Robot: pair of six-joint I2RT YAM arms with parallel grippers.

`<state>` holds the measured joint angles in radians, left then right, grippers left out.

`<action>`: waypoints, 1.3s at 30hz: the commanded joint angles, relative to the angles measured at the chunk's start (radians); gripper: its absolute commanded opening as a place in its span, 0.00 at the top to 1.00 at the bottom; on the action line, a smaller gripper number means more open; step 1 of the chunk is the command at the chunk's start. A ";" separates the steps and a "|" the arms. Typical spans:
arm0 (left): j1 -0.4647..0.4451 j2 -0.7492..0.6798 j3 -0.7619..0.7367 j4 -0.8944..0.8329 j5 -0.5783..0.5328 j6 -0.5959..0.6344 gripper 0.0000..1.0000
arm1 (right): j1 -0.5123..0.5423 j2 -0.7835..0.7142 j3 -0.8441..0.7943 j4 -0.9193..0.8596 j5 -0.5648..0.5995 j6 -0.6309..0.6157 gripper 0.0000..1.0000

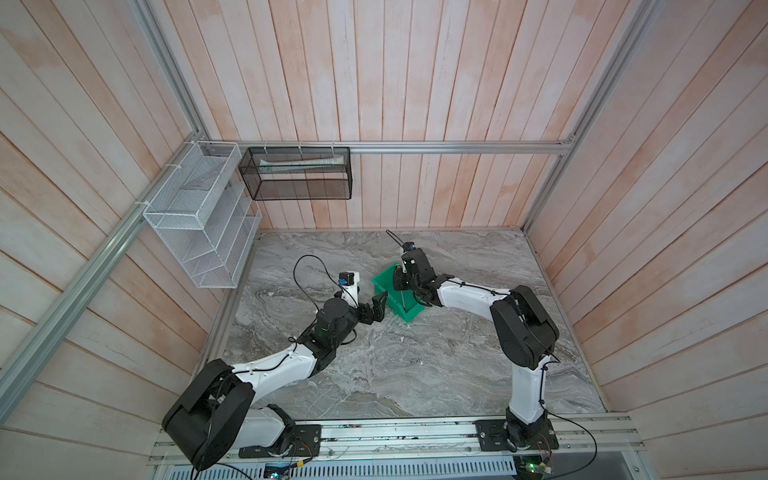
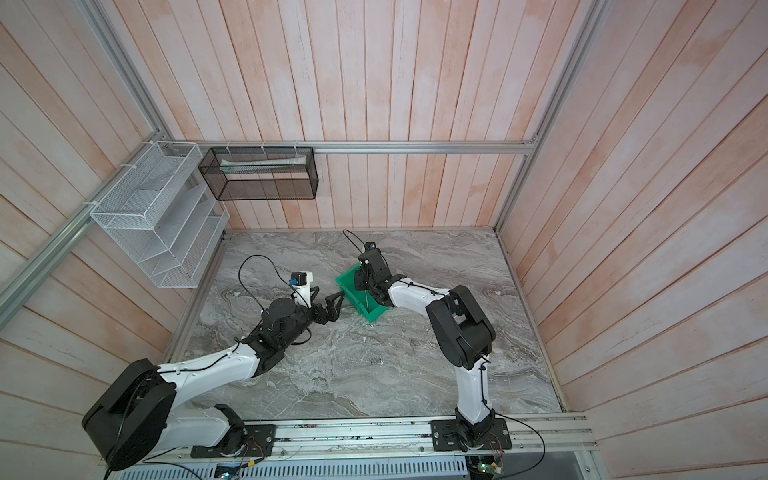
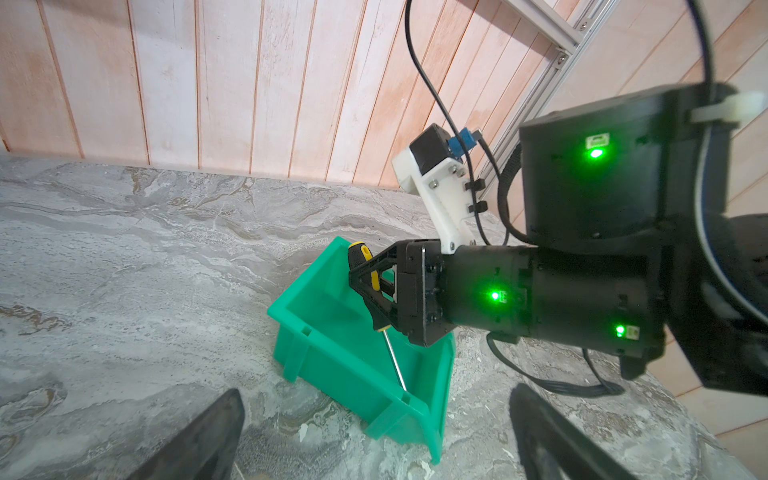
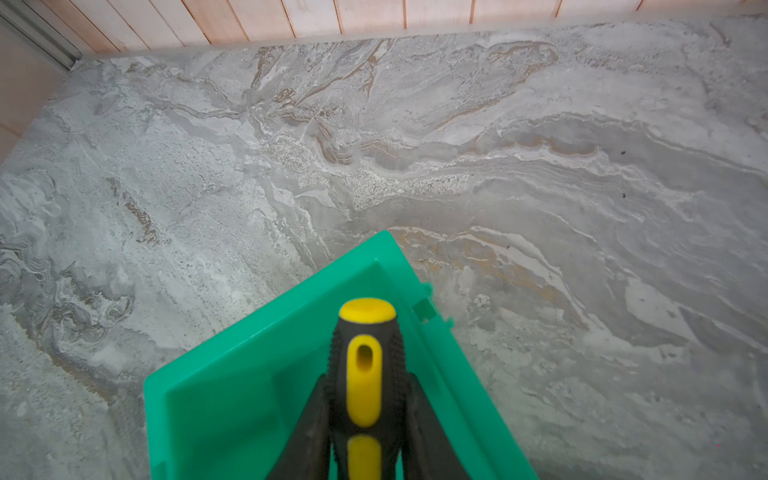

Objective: Put the screwdriver in the bin
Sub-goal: 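Lower the screwdriver tip-first into the green bin with the right gripper, then open the right gripper to release the screwdriver into the bin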

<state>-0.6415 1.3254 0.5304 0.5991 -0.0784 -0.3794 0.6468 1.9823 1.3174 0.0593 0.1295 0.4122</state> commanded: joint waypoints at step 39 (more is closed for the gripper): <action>0.006 -0.025 -0.021 0.019 0.011 -0.006 0.00 | 0.009 -0.052 -0.028 0.010 0.006 0.032 0.57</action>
<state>-0.6415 1.3182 0.5232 0.5995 -0.0784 -0.3794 0.6483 1.9999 1.3060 0.0486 0.1291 0.4294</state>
